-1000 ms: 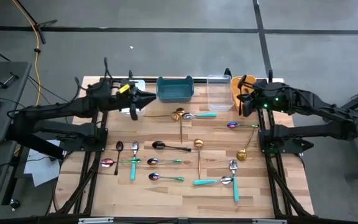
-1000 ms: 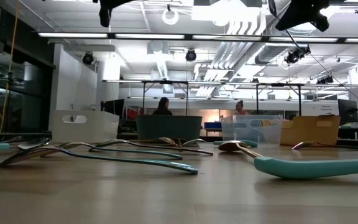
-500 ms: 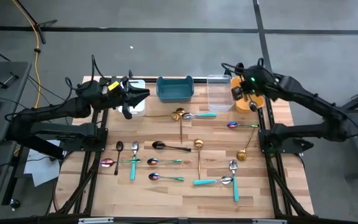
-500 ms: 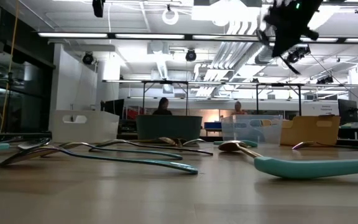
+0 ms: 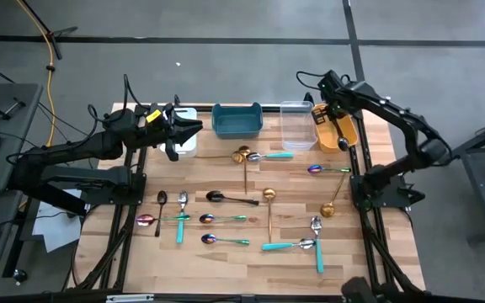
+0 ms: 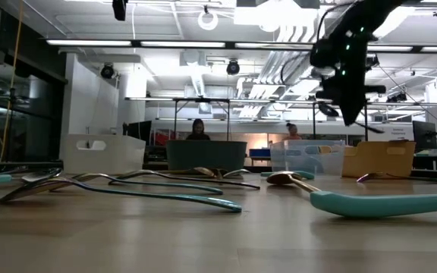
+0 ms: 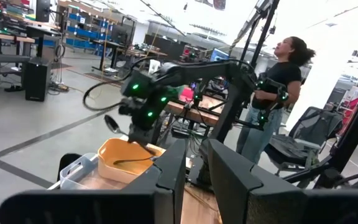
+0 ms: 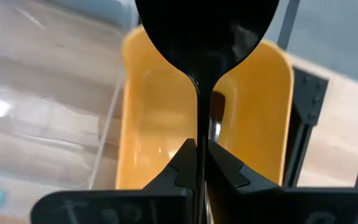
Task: Sort silverware by color (type)
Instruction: Put the black spoon into the yellow bin
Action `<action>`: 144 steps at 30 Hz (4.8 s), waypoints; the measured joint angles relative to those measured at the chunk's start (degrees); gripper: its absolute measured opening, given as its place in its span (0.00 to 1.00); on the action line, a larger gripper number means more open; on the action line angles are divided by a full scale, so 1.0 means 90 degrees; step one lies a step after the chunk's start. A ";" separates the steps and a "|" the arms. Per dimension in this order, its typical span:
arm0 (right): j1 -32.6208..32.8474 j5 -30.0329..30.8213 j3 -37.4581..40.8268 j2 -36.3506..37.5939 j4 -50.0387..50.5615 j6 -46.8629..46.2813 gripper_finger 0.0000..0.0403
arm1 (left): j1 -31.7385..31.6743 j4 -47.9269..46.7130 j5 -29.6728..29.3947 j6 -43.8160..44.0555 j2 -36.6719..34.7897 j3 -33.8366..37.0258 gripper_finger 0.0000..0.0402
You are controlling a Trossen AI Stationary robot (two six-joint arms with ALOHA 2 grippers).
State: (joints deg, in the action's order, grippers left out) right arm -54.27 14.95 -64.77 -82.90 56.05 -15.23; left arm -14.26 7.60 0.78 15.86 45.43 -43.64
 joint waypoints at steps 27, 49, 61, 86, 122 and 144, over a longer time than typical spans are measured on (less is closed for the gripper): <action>-0.0413 -0.1245 0.0002 -0.0653 0.0602 -0.0564 0.02 | 0.0000 -0.0005 0.0000 -0.0005 0.0002 0.0000 0.15; -0.0820 -0.2189 0.0002 -0.0653 0.1192 -0.0422 0.14 | 0.0000 -0.0005 0.0001 -0.0002 0.0002 0.0000 0.15; -0.0656 -0.2983 -0.0005 0.0325 0.1020 0.0527 0.14 | 0.0002 -0.0022 0.0023 0.0048 -0.0172 0.0000 0.15; 0.3525 -0.3513 0.0002 0.3232 -0.3812 0.0293 0.15 | 0.0002 -0.0413 0.0028 0.0051 -0.0481 0.0000 0.15; 0.3755 -0.3510 0.0002 0.2716 -0.4180 0.0532 0.30 | 0.1030 -0.2533 0.0797 -0.1333 0.3273 -0.0900 0.15; 0.3755 -0.3156 0.0002 0.2716 -0.3830 0.0576 0.30 | 0.1760 -0.2470 0.0301 -0.1487 0.5568 -0.0894 0.50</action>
State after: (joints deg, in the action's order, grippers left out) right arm -20.47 -13.45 -64.75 -58.46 21.58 -10.04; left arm 1.58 -14.64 3.49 2.48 95.54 -51.68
